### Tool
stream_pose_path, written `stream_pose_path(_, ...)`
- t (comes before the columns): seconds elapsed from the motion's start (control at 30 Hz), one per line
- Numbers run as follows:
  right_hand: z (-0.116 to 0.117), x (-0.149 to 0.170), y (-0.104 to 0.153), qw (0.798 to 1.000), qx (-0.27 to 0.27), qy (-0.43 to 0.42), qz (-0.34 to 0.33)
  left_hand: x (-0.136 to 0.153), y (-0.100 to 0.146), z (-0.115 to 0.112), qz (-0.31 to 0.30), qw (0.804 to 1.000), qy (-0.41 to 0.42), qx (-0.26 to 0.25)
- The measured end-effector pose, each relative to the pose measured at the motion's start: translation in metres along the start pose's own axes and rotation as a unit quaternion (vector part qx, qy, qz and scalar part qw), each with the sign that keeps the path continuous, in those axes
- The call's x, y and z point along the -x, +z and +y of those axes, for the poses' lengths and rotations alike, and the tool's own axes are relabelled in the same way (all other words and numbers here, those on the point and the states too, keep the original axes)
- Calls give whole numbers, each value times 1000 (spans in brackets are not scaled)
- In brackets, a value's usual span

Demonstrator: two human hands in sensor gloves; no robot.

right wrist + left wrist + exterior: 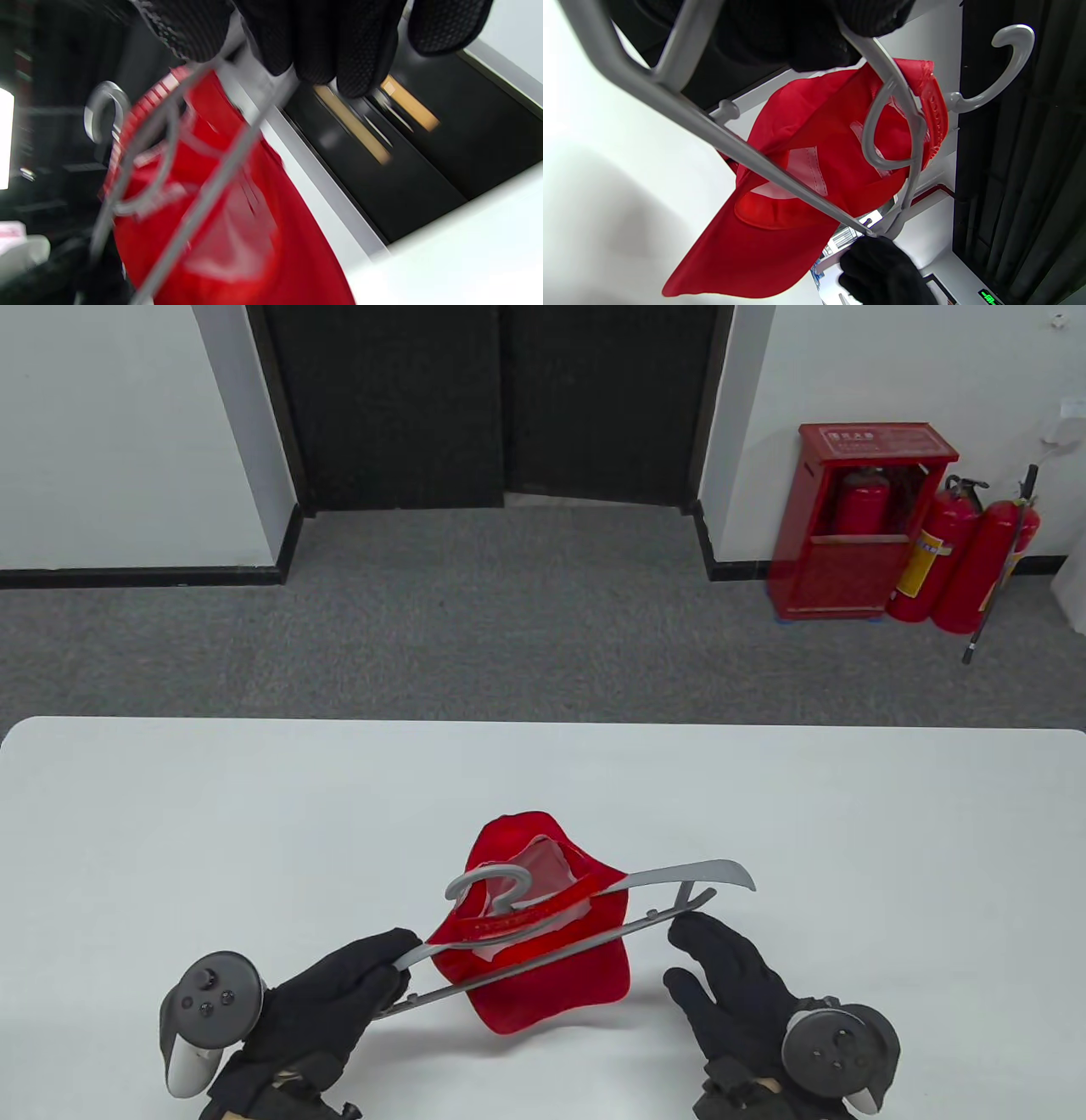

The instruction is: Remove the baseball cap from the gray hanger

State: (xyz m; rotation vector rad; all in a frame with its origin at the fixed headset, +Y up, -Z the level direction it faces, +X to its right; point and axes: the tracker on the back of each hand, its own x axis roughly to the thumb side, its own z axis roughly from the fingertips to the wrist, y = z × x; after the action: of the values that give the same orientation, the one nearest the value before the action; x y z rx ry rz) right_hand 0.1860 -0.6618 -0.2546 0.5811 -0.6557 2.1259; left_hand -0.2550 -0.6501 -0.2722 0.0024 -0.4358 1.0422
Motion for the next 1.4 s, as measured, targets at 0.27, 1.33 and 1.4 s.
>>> stream_pose_path(0.27, -8, -16, 2, 997, 51, 42, -33, -15, 2, -14, -43, 992, -118, -13)
stream_pose_path(1.33, -3, -66, 0, 983, 4, 52, -174, -36, 5, -39, -83, 964, -254, 5)
stream_pose_path(1.4, -4, -70, 1, 982, 12, 46, -180, -37, 6, -40, -85, 962, -260, 6)
